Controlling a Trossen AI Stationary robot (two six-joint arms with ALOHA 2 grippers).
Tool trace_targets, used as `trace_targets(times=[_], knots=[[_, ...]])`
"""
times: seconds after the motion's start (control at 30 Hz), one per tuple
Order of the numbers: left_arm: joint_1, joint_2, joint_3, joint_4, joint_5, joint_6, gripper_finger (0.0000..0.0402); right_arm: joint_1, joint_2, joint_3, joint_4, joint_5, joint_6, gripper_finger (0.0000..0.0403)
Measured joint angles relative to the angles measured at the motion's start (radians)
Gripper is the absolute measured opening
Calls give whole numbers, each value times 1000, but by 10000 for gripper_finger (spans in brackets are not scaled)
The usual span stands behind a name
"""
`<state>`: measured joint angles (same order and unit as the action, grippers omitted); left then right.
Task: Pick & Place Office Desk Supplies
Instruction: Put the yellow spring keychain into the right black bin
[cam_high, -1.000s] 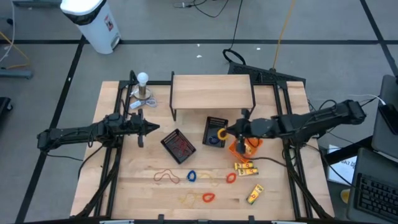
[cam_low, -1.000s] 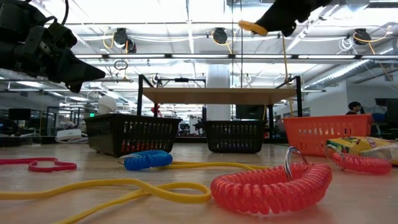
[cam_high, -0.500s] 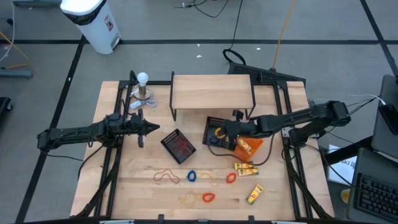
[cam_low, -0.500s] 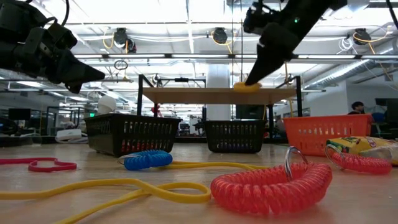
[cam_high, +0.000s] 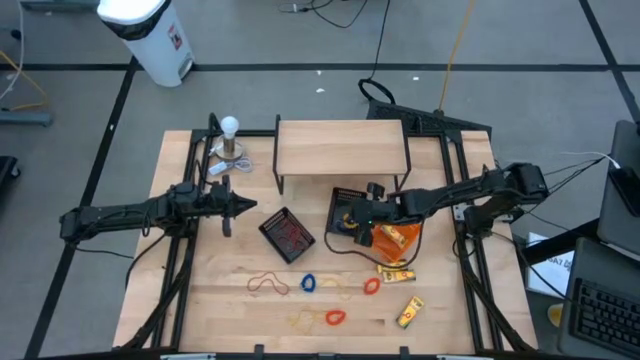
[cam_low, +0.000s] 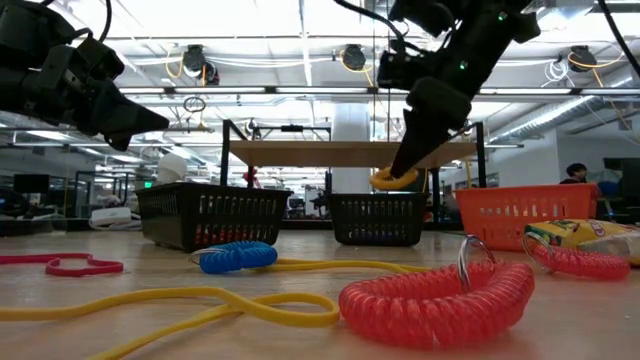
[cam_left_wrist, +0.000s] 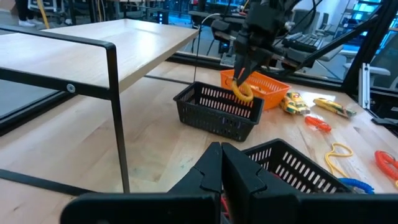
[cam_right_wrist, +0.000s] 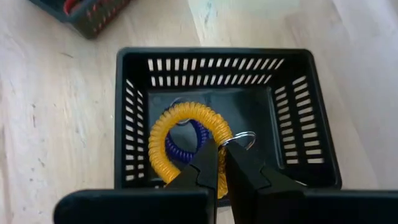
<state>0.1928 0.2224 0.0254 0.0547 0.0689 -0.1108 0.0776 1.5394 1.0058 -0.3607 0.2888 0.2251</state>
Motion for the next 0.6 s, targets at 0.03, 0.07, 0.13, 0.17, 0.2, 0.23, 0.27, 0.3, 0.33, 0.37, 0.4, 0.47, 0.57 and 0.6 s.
trace_targets(times=[0.03, 0.07, 0.13, 0.17, 0.2, 0.23, 0.27, 0.3, 0.33, 0.37, 0.4, 0.47, 0.57, 0.6], knots=[[0, 0, 0, 0, 0, 0, 3, 0, -1, 0, 6, 1, 3, 4], [0, 0, 0, 0, 0, 0, 3, 0, -2, 0, 17, 3, 5, 4], [0, 0, 0, 0, 0, 0, 3, 0, -2, 0, 41, 3, 6, 4], [0, 0, 0, 0, 0, 0, 3, 0, -2, 0, 50, 3, 6, 4], [0, 0, 0, 0, 0, 0, 3, 0, -2, 0, 58, 3, 6, 4], [0, 0, 0, 0, 0, -1, 3, 0, -2, 0, 65, 3, 6, 4], [0, 0, 0, 1, 0, -1, 3, 0, -2, 0, 66, 3, 6, 4], [0, 0, 0, 1, 0, -1, 3, 0, 3, 0, 66, 3, 6, 4], [0, 0, 0, 1, 0, -1, 3, 0, 17, 0, 75, 4, 6, 4], [0, 0, 0, 1, 0, -3, 3, -3, 34, 0, 88, 3, 6, 4], [0, 0, 0, 1, 0, -3, 3, -5, 48, 0, 89, 3, 6, 4], [0, 0, 0, 1, 0, -5, 3, -5, 66, -2, 80, 2, 6, 4], [0, 0, 0, 0, 1, -5, 3, -7, 99, 1, 108, 7, 7, 4], [0, 0, 0, 0, 1, -6, 3, -8, 108, 0, 101, 14, 10, 4]])
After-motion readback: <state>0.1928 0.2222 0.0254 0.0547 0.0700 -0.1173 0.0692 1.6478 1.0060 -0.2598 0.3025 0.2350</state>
